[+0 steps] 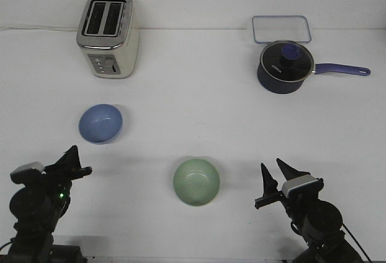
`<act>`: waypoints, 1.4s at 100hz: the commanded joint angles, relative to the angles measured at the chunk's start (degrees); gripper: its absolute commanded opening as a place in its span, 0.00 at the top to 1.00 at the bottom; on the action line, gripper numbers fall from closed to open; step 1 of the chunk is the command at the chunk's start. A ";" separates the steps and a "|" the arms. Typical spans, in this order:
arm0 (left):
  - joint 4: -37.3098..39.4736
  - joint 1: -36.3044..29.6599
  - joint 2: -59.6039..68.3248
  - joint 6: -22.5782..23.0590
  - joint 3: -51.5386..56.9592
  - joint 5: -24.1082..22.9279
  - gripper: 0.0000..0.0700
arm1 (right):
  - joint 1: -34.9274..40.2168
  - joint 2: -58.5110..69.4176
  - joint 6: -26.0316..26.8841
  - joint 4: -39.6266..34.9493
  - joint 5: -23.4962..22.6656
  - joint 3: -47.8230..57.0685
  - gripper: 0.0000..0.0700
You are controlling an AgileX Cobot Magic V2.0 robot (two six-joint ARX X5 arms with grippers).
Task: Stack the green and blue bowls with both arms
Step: 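Reach the left gripper to the light blue bowl rim and grip it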
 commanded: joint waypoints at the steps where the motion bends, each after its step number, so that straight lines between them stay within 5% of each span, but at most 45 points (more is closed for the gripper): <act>1: -2.38 0.24 6.69 4.63 4.85 -0.31 0.93 | 0.39 0.04 1.01 -0.55 0.22 0.00 0.56; 14: -6.80 0.72 18.21 7.32 12.39 -0.33 0.42 | 0.39 0.11 0.94 -0.26 0.13 0.00 0.56; 20: -7.89 1.38 22.60 7.32 14.62 -0.33 0.28 | 0.42 0.20 0.96 -0.22 -0.09 0.00 0.56; 51: -8.22 8.09 39.65 7.15 17.64 2.38 0.28 | 0.42 0.17 1.11 0.15 -0.94 0.00 0.56; 86: 1.36 11.34 53.70 6.91 17.73 7.06 0.26 | 0.42 0.17 1.33 0.17 -1.92 0.00 0.56; 102: 3.34 11.34 57.55 6.91 18.05 8.15 0.36 | 0.42 0.17 1.33 0.17 -1.90 0.00 0.56; 118: 4.61 11.37 57.88 6.99 18.10 8.35 1.00 | 0.42 0.20 1.33 0.17 -1.88 0.00 0.56; 140: 4.00 11.04 56.92 8.20 20.61 11.93 0.98 | 0.42 0.20 1.33 0.17 -1.79 0.00 0.56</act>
